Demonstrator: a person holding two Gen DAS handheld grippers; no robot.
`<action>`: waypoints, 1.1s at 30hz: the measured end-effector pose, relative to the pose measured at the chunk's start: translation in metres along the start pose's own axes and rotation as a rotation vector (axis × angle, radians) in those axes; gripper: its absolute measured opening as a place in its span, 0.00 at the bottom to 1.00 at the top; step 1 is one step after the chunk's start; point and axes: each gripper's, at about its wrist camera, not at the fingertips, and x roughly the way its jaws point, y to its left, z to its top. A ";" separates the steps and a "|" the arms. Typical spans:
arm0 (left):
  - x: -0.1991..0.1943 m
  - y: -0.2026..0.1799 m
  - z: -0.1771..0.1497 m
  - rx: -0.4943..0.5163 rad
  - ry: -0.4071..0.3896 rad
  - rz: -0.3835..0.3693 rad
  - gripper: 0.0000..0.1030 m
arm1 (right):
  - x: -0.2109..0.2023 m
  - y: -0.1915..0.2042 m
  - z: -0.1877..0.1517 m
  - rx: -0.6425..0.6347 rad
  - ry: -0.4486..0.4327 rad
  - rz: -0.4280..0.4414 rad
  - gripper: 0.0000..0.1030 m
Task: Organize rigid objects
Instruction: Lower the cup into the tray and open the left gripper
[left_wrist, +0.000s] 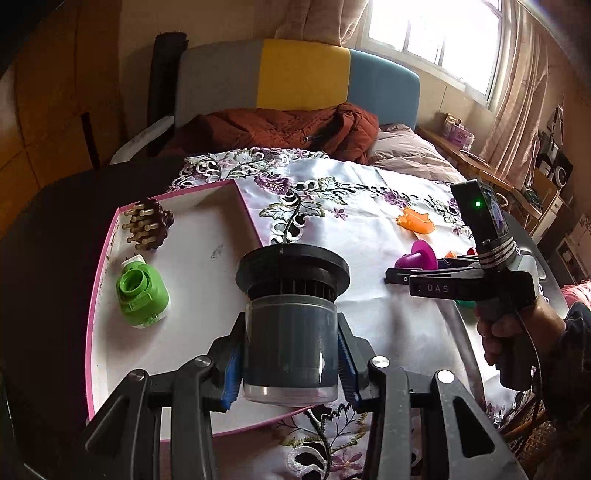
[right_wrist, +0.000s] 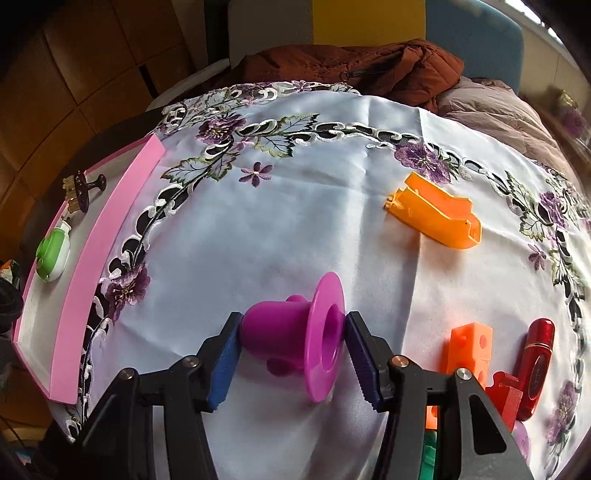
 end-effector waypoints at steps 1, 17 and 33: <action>-0.001 0.003 0.000 -0.006 -0.001 0.001 0.42 | 0.000 0.000 0.000 0.000 -0.001 -0.001 0.55; 0.005 0.084 0.029 -0.219 -0.002 -0.057 0.42 | -0.001 0.007 -0.001 -0.055 -0.017 -0.044 0.55; 0.115 0.110 0.083 -0.208 0.112 0.023 0.42 | -0.002 0.008 -0.001 -0.061 -0.018 -0.044 0.55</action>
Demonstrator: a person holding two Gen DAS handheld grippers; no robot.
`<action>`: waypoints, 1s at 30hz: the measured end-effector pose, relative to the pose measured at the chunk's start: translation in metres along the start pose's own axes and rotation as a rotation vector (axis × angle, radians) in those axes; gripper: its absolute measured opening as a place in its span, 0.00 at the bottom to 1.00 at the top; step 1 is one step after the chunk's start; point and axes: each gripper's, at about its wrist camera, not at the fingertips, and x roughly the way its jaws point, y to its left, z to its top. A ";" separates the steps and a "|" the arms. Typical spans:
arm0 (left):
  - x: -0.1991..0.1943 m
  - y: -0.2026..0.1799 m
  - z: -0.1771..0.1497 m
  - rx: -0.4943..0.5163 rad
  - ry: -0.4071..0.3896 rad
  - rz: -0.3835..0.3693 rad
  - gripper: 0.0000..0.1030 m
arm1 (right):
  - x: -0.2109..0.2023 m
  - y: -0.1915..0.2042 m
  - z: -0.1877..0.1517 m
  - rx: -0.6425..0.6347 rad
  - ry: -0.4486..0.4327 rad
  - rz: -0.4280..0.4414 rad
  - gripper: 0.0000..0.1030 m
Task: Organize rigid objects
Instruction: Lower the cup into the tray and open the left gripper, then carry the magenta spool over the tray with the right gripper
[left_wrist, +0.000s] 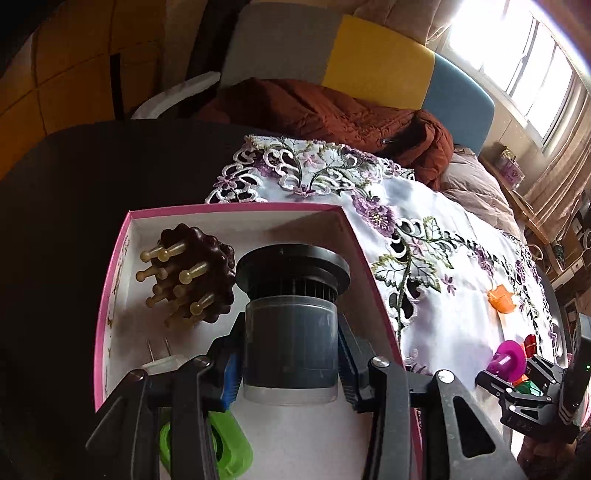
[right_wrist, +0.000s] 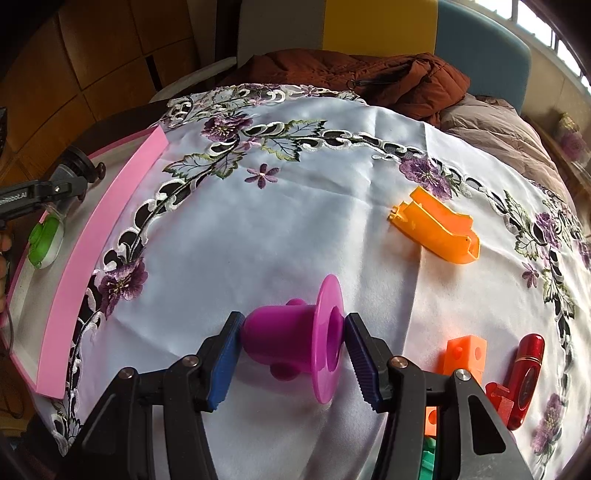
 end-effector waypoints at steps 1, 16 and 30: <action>0.006 0.001 0.000 0.005 0.016 0.006 0.43 | 0.000 0.000 0.000 0.001 0.000 0.001 0.55; -0.066 -0.004 -0.033 0.028 -0.103 0.130 0.62 | 0.000 0.002 0.001 -0.006 -0.005 -0.008 0.55; -0.113 0.000 -0.085 0.009 -0.133 0.178 0.62 | -0.001 0.005 -0.002 -0.024 -0.030 -0.026 0.54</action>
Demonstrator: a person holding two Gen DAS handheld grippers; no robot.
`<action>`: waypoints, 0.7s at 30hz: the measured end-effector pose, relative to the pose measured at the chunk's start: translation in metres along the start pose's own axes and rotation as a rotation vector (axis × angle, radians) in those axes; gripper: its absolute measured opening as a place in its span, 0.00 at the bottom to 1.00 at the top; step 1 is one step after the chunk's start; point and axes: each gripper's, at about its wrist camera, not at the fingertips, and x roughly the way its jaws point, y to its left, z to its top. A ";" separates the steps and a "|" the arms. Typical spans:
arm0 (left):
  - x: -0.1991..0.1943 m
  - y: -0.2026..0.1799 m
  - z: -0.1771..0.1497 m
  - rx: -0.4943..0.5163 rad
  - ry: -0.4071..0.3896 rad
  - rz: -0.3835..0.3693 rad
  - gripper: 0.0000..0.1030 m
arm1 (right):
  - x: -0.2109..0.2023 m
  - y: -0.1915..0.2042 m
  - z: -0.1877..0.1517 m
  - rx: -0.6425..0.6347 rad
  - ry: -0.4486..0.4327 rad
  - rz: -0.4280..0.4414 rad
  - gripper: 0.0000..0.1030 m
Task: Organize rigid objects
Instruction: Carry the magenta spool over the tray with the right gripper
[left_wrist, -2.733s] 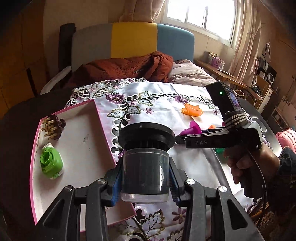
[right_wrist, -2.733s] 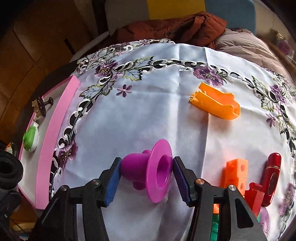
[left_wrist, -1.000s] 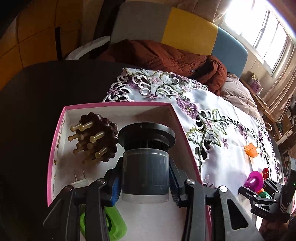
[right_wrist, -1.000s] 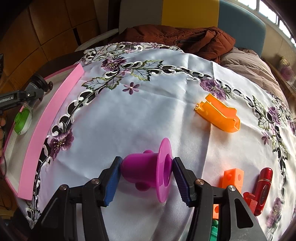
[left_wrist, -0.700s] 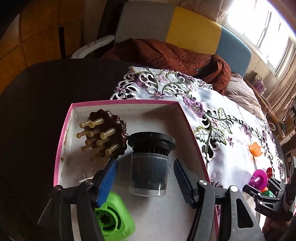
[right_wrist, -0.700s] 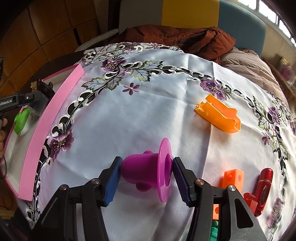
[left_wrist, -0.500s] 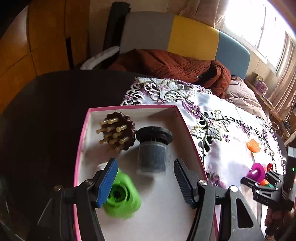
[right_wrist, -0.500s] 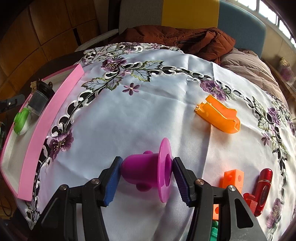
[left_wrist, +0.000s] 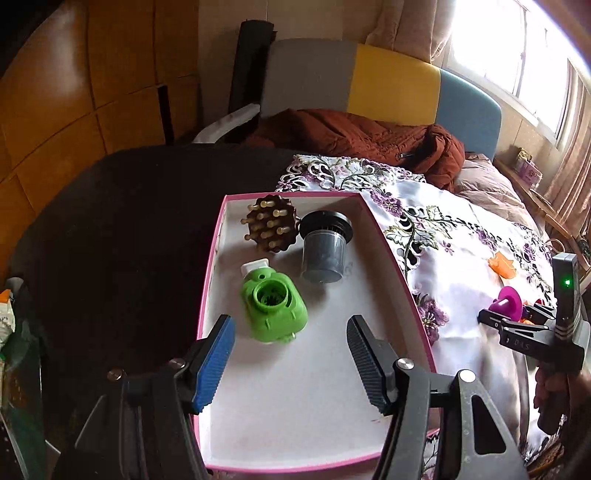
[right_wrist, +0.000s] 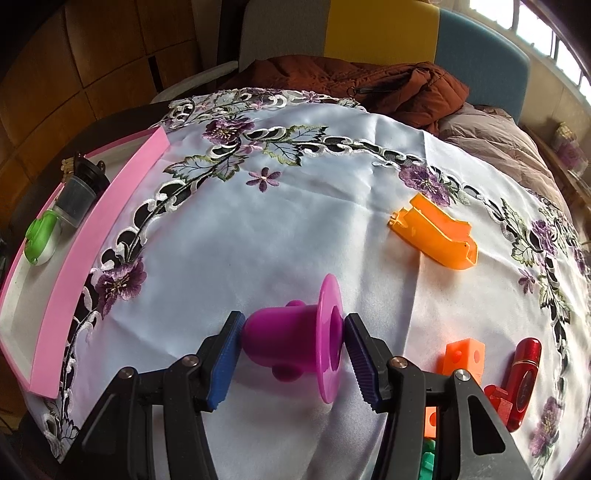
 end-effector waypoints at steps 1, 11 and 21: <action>-0.001 0.001 -0.001 -0.002 -0.001 -0.002 0.62 | 0.000 0.000 0.000 -0.002 -0.001 -0.002 0.54; -0.007 0.016 -0.011 -0.026 -0.005 -0.010 0.62 | -0.001 0.005 -0.002 0.042 -0.006 -0.049 0.54; -0.010 0.028 -0.021 -0.052 0.007 -0.018 0.62 | -0.003 0.009 -0.004 0.092 -0.013 -0.100 0.53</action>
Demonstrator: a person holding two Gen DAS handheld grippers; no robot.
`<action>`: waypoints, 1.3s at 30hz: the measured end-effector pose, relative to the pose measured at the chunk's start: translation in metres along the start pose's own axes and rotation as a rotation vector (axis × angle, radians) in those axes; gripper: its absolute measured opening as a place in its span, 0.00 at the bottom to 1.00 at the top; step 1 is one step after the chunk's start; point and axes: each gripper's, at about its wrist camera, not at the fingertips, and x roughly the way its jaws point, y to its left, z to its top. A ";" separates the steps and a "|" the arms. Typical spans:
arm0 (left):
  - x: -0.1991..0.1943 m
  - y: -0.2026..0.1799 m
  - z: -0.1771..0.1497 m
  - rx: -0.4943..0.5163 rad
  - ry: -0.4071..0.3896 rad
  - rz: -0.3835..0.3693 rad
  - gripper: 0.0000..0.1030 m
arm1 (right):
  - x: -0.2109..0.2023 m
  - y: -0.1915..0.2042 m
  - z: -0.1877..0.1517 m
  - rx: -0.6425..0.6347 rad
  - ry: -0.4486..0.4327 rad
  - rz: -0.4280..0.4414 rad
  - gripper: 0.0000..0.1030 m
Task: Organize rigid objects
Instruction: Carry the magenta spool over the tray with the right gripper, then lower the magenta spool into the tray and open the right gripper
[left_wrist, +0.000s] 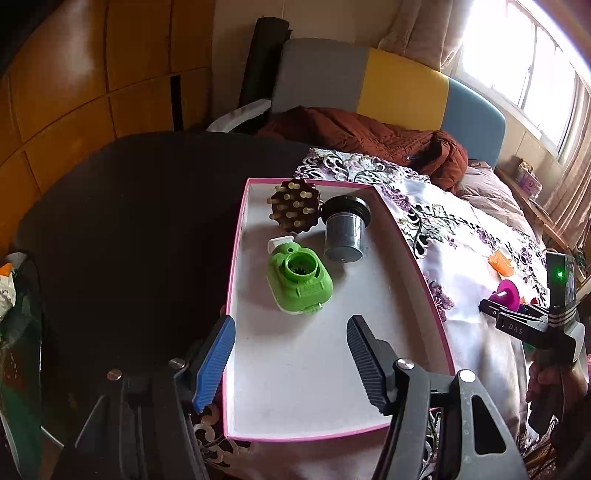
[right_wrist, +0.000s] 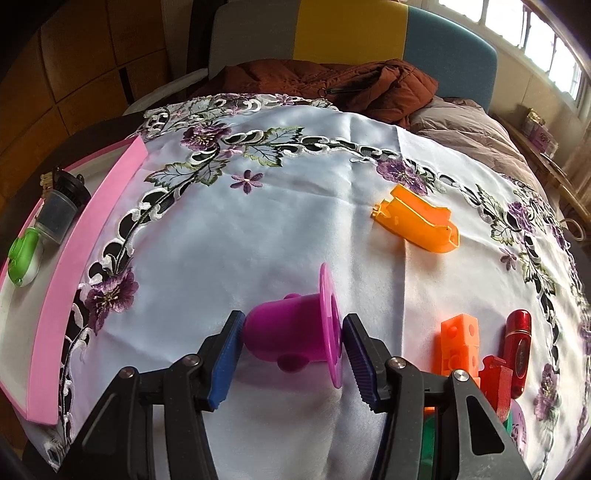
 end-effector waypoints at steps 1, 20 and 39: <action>-0.001 0.001 -0.001 -0.004 -0.001 0.000 0.62 | 0.000 0.000 0.000 0.008 0.002 -0.002 0.52; 0.002 0.028 -0.010 -0.067 0.022 0.019 0.62 | -0.059 0.071 0.034 -0.056 -0.104 0.171 0.44; 0.002 0.039 -0.011 -0.094 0.023 0.033 0.62 | -0.019 0.203 0.043 -0.333 -0.019 0.298 0.45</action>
